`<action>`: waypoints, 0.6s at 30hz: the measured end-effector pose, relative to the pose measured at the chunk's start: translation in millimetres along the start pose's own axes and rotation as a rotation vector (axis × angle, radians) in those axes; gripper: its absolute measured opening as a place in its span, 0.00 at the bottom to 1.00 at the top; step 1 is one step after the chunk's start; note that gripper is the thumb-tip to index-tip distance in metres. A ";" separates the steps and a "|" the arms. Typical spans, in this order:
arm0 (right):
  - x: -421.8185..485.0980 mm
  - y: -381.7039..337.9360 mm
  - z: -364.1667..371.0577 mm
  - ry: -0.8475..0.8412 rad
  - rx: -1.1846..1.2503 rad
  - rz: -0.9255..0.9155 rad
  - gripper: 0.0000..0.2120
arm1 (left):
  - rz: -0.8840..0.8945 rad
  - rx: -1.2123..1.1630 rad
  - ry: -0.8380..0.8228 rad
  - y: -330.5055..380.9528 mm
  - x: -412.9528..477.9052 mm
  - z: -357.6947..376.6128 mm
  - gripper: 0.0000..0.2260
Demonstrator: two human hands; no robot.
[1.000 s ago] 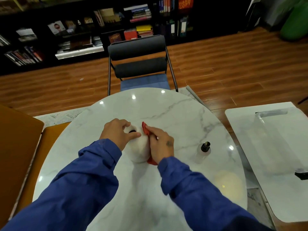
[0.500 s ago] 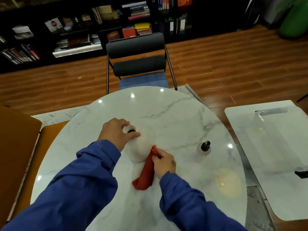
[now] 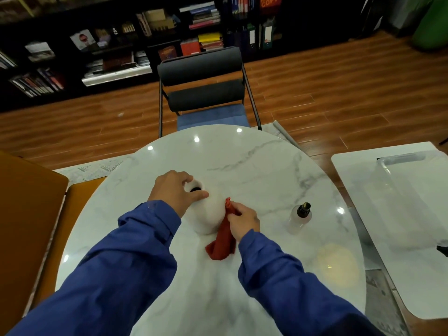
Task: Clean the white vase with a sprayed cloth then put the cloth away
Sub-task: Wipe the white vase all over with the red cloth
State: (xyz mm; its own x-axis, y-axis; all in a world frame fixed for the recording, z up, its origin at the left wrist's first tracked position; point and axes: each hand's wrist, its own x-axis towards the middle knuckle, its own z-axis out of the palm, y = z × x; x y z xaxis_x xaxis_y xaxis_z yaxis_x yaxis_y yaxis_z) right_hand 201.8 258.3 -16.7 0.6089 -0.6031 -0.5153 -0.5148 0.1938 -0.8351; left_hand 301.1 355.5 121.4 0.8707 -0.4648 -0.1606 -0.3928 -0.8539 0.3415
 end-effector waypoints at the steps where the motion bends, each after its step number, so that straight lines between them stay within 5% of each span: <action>1: 10.6 -12.9 -2.7 -0.026 -0.015 -0.013 0.18 | -0.001 0.003 -0.002 -0.2 0.3 -0.2 0.26; 6: 4.6 -45.2 -4.1 -0.083 0.015 -0.308 0.18 | -0.016 0.008 -0.014 0.0 1.8 -0.6 0.26; 10: -42.0 0.2 3.3 0.065 -0.154 -0.762 0.21 | -0.008 -0.027 0.005 -1.2 1.7 0.8 0.26; 15: -17.8 -13.3 6.3 0.102 -0.221 -0.745 0.22 | -0.013 -0.038 0.001 -1.3 1.2 2.4 0.26; 18: 4.2 -42.2 1.5 -0.020 -0.223 -0.639 0.20 | -0.025 -0.022 -0.007 0.1 0.8 2.6 0.26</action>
State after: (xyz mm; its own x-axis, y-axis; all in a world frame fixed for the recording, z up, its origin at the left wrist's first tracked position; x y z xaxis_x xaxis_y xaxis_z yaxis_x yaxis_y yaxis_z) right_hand 227.0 248.8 16.1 0.8448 -0.5315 0.0614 -0.1610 -0.3620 -0.9182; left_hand 301.1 354.4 118.9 0.8779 -0.4453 -0.1759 -0.3644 -0.8598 0.3576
